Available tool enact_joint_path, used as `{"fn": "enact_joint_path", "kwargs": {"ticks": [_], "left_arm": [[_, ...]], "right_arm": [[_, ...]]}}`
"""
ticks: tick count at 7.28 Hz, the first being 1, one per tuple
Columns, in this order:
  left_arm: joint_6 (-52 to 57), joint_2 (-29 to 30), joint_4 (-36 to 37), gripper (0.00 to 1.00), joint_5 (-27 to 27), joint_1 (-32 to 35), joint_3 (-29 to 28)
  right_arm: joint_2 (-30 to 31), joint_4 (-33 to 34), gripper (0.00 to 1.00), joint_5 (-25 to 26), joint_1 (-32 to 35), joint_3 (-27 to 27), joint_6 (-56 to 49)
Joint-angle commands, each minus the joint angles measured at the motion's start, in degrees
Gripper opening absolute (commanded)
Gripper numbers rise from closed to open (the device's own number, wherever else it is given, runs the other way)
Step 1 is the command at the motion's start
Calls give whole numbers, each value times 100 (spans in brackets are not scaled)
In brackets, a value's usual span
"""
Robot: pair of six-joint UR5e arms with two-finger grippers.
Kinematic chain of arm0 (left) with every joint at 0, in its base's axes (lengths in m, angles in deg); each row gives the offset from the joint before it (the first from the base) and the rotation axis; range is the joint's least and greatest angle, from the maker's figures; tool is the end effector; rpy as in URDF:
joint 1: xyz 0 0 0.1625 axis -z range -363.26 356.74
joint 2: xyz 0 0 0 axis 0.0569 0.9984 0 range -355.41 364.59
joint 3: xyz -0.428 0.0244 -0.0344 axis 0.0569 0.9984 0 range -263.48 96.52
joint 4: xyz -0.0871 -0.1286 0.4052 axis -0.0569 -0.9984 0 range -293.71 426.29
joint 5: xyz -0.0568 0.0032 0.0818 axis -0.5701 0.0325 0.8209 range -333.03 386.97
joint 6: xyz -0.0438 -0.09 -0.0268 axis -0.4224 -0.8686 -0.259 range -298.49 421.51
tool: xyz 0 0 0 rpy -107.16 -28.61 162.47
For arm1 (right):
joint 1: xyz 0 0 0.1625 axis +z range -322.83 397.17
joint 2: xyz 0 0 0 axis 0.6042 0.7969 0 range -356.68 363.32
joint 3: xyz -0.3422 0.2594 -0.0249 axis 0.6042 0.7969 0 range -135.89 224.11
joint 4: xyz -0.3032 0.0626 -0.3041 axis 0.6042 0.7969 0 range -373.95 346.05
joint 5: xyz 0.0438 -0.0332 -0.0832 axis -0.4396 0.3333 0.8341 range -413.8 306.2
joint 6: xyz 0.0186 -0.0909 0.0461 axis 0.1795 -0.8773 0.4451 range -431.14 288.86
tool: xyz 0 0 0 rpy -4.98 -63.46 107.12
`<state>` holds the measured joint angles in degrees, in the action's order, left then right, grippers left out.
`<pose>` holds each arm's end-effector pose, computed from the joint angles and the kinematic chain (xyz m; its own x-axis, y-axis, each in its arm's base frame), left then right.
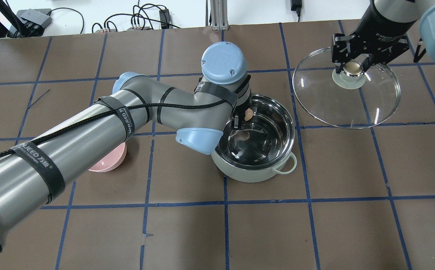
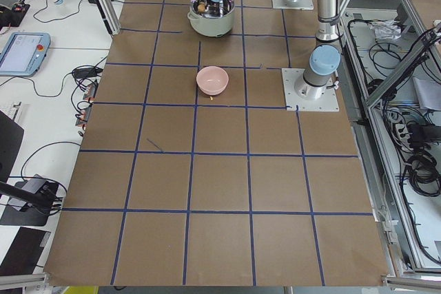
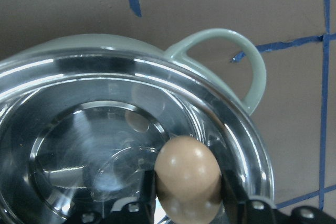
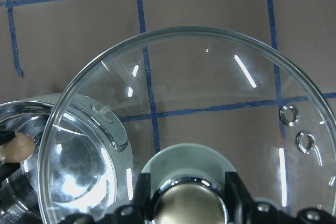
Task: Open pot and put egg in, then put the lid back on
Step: 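Lower the egg into the pot and open the left gripper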
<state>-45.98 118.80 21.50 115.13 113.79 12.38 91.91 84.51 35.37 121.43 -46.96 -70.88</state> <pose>-0.4206 -0.5230 0.2740 -0.1522 -0.9588 0.2399 -0.9773 0.1822 0.1082 0.0809 -0.5440 0.4821 -0.9946 0.1030 -0.0149 0.1040 0.9891 -0.1041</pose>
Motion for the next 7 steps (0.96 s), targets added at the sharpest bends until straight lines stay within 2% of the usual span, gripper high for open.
{"fn": "enact_joint_path", "kwargs": {"ticks": [1, 4, 5, 7], "left_arm": [[61, 75, 102, 67, 26, 55, -23], [637, -424, 67, 68, 35, -163, -128], [1085, -765, -299, 68, -35, -635, -137], [2708, -1617, -1553, 68, -395, -1532, -137]], "right_arm": [[1, 16, 31, -4, 3, -16, 9], [1, 16, 31, -4, 3, -16, 9], [1, 7, 31, -13, 11, -16, 9], [18, 77, 31, -48, 160, -120, 114]]}}
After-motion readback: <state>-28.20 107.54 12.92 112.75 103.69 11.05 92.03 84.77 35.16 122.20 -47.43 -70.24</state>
